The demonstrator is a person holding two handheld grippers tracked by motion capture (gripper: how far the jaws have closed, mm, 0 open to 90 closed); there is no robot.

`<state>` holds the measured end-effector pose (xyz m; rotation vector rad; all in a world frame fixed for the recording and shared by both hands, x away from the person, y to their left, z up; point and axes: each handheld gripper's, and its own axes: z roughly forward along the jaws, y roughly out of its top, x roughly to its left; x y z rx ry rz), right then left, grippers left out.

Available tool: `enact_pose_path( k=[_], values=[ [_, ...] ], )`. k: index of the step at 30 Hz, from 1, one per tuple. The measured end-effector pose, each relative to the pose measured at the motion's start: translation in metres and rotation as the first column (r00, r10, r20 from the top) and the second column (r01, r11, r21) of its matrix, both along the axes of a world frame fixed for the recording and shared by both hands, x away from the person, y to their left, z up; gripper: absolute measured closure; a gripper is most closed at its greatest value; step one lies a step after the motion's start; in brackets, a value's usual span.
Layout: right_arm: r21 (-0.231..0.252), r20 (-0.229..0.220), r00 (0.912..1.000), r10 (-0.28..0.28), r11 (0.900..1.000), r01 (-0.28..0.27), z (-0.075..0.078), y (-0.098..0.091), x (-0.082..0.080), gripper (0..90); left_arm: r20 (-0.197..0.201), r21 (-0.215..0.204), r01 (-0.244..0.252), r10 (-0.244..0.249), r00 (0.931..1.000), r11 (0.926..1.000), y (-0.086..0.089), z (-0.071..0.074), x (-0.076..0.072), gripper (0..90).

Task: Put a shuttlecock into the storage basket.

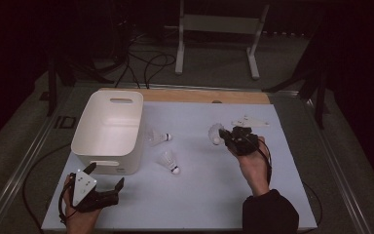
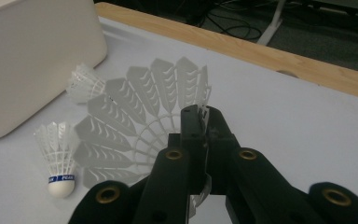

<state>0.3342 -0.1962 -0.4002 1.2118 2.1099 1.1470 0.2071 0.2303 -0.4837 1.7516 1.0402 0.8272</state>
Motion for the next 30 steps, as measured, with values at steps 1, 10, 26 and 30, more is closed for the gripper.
enact_pose_path(
  k=[1, 10, 26, 30],
  values=[
    [-0.003, 0.003, 1.0000, 0.002, 1.0000, -0.002, 0.001, 0.000, 0.001, 88.9, 0.001, 0.000, 0.001, -0.001, 1.0000, 1.0000, 0.000, 0.000, 0.000, 0.2],
    [0.012, 0.007, 1.0000, 0.002, 0.9999, -0.002, 0.007, 0.004, 0.006, 88.9, 0.001, -0.001, 0.000, 0.000, 1.0000, 1.0000, 0.000, 0.000, 0.000, 0.2],
    [0.037, 0.001, 1.0000, -0.002, 0.9993, 0.002, 0.010, 0.011, 0.016, 88.9, -0.004, 0.006, 0.002, -0.002, 1.0000, 1.0000, -0.001, -0.001, 0.001, 0.2],
    [0.037, 0.003, 1.0000, -0.001, 0.9993, 0.000, 0.011, 0.014, 0.018, 88.9, -0.004, 0.008, 0.003, -0.003, 1.0000, 1.0000, -0.001, -0.001, 0.001, 0.2]
  ],
)
